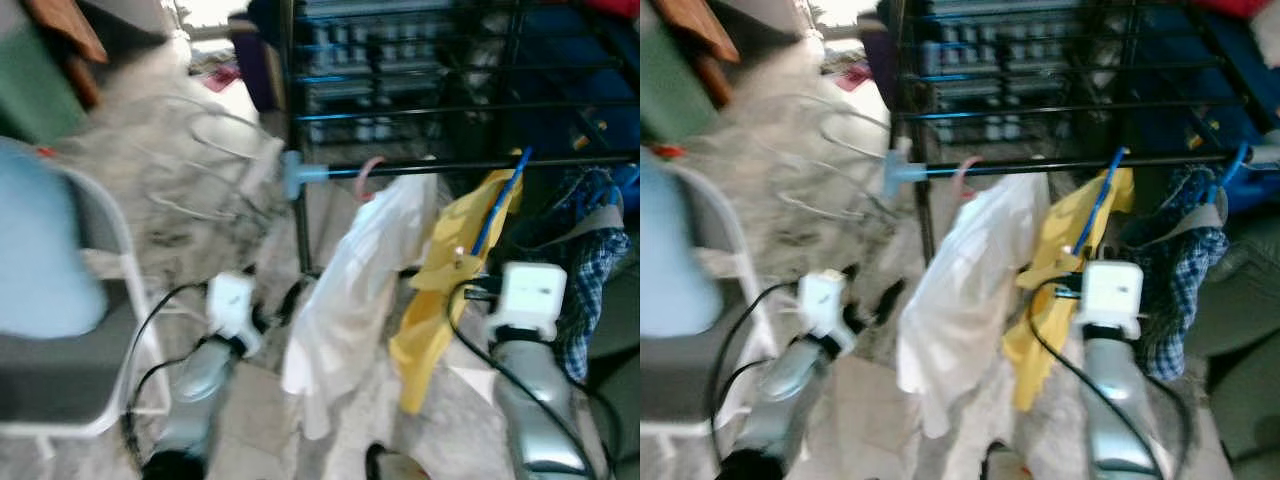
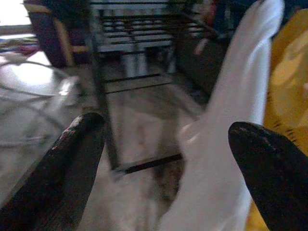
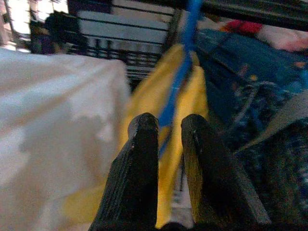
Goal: Hang hanger
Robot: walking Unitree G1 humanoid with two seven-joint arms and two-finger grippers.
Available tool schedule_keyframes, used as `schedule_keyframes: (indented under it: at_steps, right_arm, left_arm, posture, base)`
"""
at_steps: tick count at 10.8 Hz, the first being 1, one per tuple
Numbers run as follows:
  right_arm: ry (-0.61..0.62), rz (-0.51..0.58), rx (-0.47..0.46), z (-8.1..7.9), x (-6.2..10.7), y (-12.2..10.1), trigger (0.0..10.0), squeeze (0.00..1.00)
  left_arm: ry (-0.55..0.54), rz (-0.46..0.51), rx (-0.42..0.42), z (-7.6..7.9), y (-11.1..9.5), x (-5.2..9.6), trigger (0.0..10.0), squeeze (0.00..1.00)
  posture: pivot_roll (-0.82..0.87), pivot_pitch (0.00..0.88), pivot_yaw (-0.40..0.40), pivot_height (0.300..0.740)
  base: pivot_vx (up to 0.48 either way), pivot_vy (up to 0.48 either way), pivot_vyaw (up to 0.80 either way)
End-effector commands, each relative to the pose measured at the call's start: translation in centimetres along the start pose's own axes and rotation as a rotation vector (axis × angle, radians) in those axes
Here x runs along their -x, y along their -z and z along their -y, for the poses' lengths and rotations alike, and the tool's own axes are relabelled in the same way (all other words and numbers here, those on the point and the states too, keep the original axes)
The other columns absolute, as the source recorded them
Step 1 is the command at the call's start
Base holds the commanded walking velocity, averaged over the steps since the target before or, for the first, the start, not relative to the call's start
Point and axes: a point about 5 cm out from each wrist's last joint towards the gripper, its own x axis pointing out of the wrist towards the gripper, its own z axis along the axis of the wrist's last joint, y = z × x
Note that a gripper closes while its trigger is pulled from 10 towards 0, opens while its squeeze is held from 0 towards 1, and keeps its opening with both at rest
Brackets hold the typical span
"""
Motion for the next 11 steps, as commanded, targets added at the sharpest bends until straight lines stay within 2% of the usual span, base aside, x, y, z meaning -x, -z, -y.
schedule_keyframes:
  at_steps: [1,4,6,8,9,11]
  right_arm:
    - [0.015,-0.013,0.002,0.2,0.0,0.3,10.0,1.00]
    - [0.024,-0.046,-0.019,-0.2,0.3,0.7,10.0,1.00]
    - [0.016,-0.091,-0.001,0.0,-0.3,1.4,10.0,1.00]
    - [-0.003,-0.081,-0.020,0.0,-0.8,1.2,10.0,1.00]
    - [-0.015,-0.083,-0.015,-0.3,-0.8,1.2,10.0,1.00]
    - [-0.030,-0.084,-0.020,-0.5,-0.9,1.3,10.0,1.00]
  left_arm:
    - [-0.016,0.023,-0.006,-0.2,-0.4,0.0,10.0,1.00]
    - [-0.010,0.034,-0.003,-0.3,-0.7,0.0,10.0,1.00]
    - [0.006,0.034,0.002,-0.1,-0.7,0.0,10.0,1.00]
    - [-0.038,0.011,-0.023,-0.3,-0.6,-0.2,10.0,1.00]
    - [-0.049,0.003,-0.028,-0.4,-0.5,-0.1,10.0,0.00]
    - [-0.053,-0.002,-0.032,-0.5,-0.5,-0.2,10.0,0.00]
  posture:
    - [-0.14,0.158,0.081,0.740]
    - [-0.14,0.159,0.085,0.740]
    - [-0.14,0.162,0.087,0.740]
    - [-0.14,0.164,0.088,0.740]
    - [-0.14,0.165,0.088,0.740]
    - [-0.13,0.164,0.084,0.740]
  base:
    - [0.000,0.000,0.00]
    - [0.000,0.000,0.00]
    - [0.000,0.000,0.00]
    - [0.000,0.000,0.00]
    - [0.000,0.000,0.00]
    - [0.000,0.000,0.00]
